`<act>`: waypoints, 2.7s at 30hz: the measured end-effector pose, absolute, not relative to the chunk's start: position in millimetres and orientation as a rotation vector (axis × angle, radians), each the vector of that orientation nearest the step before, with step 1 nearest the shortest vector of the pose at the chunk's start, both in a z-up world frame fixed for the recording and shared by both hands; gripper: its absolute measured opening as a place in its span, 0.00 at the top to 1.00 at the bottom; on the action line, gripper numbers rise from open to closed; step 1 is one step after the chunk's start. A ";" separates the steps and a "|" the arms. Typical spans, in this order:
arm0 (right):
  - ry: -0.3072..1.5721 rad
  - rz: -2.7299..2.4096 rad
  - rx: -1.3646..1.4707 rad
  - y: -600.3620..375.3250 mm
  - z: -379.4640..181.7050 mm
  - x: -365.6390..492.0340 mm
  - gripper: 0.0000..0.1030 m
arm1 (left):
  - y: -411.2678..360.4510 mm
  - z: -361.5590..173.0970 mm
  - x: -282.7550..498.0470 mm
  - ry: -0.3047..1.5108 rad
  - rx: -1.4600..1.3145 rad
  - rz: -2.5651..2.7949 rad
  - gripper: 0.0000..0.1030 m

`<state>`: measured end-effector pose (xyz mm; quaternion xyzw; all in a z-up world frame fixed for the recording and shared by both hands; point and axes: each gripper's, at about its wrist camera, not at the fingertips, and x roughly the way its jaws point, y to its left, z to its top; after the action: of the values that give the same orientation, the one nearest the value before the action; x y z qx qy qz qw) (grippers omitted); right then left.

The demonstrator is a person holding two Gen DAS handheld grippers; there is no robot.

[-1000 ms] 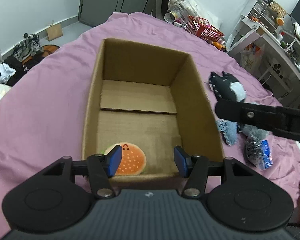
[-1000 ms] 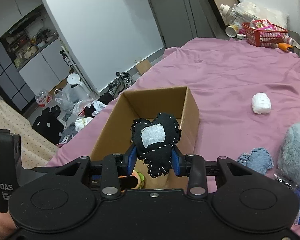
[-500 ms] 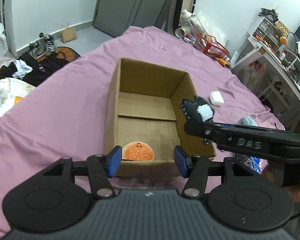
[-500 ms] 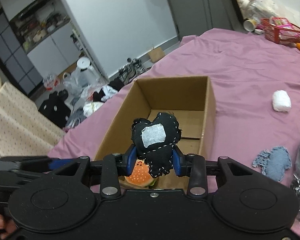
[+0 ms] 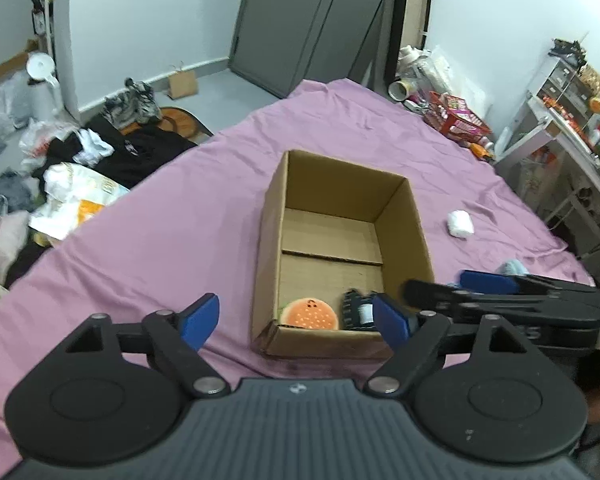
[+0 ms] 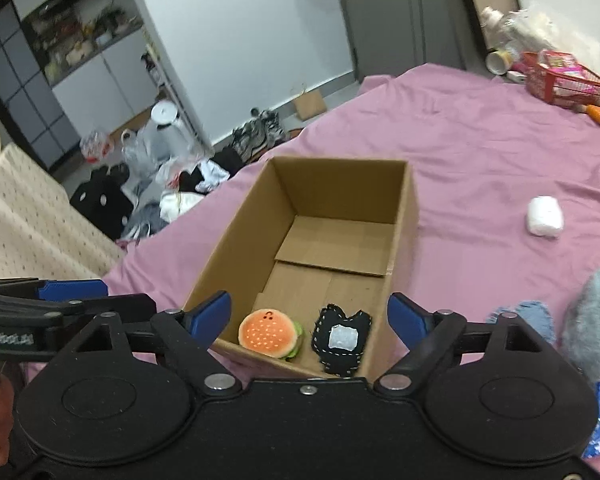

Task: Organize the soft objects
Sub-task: 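Carry both plushes over the cardboard box and open both tools to drop them, then return both tools to the remaining objects on the sheet, then grasp the black crinkly bag with the left tool while the right tool grasps the tissue pack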

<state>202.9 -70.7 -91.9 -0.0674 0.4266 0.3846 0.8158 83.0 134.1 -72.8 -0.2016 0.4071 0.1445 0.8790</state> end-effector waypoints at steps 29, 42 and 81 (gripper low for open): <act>0.786 0.607 0.054 -251.4 -58.0 200.7 0.00 | 24.2 -45.6 102.8 0.778 -0.258 0.110 0.01; 0.767 0.529 0.106 -303.3 -69.8 199.7 0.00 | -21.3 -61.3 122.7 0.821 -0.118 -0.033 0.01; 0.977 0.408 0.108 -323.0 -162.7 247.3 0.29 | -85.6 -157.1 236.1 0.967 -0.125 -0.314 0.30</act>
<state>247.3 -323.0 -162.7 0.0514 0.4659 0.1945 0.8617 236.1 -85.6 -157.1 -0.0598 0.4627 -0.1500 0.8717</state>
